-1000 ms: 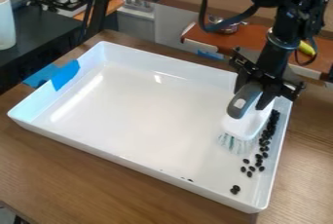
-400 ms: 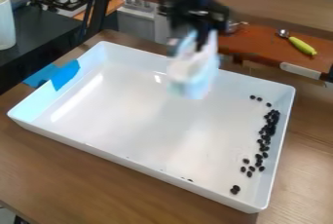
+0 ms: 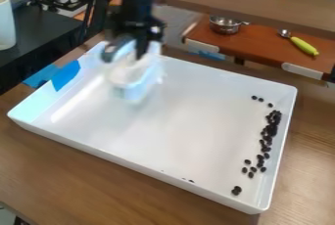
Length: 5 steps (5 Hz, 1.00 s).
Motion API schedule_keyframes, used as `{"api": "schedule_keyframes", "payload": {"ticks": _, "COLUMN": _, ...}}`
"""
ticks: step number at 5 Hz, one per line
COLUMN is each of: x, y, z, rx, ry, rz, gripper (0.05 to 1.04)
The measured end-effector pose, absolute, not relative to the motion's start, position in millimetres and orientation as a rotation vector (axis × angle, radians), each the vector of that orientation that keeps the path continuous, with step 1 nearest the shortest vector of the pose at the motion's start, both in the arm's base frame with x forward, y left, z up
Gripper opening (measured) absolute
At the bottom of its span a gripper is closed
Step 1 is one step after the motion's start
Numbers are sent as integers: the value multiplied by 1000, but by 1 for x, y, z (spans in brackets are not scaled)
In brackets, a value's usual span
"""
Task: Sweep into pile
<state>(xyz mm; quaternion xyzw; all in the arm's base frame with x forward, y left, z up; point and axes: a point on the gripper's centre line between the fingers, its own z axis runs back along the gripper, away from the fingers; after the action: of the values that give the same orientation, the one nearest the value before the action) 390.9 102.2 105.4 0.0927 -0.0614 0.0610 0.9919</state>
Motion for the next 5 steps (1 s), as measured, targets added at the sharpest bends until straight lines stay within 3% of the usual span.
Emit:
{"api": "schedule_keyframes", "payload": {"ticks": 1, "x": 369, "y": 132, "z": 93, "rx": 251, "ry": -153, "rz": 102, "gripper": 488}}
{"api": "schedule_keyframes", "payload": {"ticks": 2, "x": 358, "y": 131, "z": 81, "rx": 259, "ry": -161, "rz": 57, "gripper": 488}}
{"api": "schedule_keyframes", "payload": {"ticks": 5, "x": 337, "y": 96, "z": 81, "rx": 259, "ry": -133, "rz": -30, "gripper": 488}}
